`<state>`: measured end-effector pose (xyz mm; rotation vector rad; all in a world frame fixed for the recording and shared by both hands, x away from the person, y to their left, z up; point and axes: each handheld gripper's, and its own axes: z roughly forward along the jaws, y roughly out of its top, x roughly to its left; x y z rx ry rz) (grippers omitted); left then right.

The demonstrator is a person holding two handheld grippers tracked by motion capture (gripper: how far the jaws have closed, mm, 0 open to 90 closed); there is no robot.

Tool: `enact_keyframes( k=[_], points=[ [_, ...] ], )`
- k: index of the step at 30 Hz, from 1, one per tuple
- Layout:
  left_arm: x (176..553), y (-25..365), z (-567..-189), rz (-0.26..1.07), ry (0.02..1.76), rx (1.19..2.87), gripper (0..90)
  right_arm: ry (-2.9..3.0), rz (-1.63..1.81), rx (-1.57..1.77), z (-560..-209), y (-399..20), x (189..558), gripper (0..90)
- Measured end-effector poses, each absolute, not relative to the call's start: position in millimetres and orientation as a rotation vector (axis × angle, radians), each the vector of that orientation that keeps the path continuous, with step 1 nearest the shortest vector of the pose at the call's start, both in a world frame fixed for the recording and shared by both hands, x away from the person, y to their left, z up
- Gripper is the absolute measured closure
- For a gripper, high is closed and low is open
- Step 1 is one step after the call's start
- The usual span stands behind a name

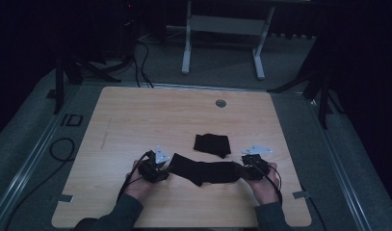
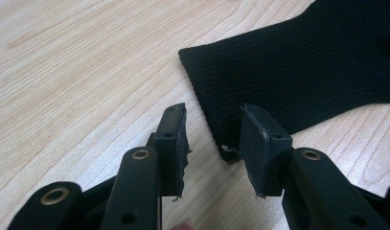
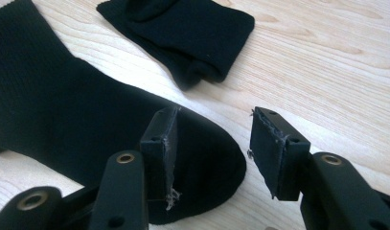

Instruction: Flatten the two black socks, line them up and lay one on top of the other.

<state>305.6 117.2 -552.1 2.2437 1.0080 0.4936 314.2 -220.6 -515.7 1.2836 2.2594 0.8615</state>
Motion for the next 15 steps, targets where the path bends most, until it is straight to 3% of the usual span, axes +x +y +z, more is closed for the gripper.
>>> enact_keyframes(
  k=[15],
  points=[
    [306, 118, -553, 0.483, 1.016, 2.239, 61.0, 2.362, 0.866, 1.183, -512, -194, 328, 54.8]
  ],
)
